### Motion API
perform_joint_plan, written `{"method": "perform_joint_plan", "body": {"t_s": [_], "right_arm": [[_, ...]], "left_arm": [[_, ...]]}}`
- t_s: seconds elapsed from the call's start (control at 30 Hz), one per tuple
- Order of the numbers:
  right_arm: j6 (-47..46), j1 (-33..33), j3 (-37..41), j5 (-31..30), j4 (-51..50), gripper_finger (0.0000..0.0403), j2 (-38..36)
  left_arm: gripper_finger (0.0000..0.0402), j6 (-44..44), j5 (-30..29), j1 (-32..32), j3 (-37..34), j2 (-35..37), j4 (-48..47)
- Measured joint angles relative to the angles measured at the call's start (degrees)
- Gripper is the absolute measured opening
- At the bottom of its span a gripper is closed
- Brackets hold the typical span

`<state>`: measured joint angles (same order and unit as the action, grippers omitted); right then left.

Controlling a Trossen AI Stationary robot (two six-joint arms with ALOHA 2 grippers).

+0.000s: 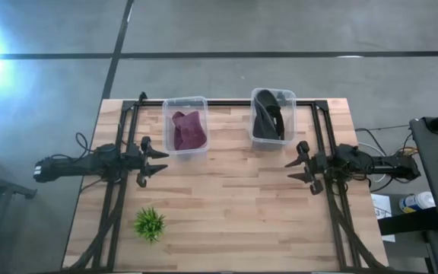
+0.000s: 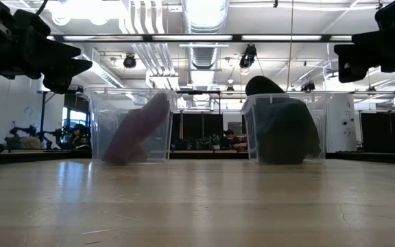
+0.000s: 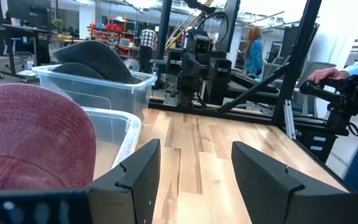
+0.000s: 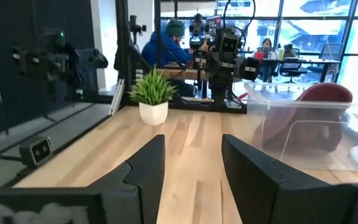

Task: Pick & Place hat
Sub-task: Return to Home Position

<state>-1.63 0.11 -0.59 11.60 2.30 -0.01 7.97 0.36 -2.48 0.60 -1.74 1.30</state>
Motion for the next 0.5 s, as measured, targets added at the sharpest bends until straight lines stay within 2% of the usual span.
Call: {"method": "perform_joint_plan", "body": {"t_s": [0.33, 0.5], "right_arm": [[-6.8, 0.0, 0.0, -0.1, 0.0, 0.0155, 1.7], [-7.3, 0.0, 0.0, -0.2, 0.1, 0.0155, 2.0]], "left_arm": [[0.0193, 0.0, 0.0, 0.0, 0.0, 0.0, 0.0], [0.0193, 0.0, 0.0, 0.0, 0.0, 0.0, 0.0]]}}
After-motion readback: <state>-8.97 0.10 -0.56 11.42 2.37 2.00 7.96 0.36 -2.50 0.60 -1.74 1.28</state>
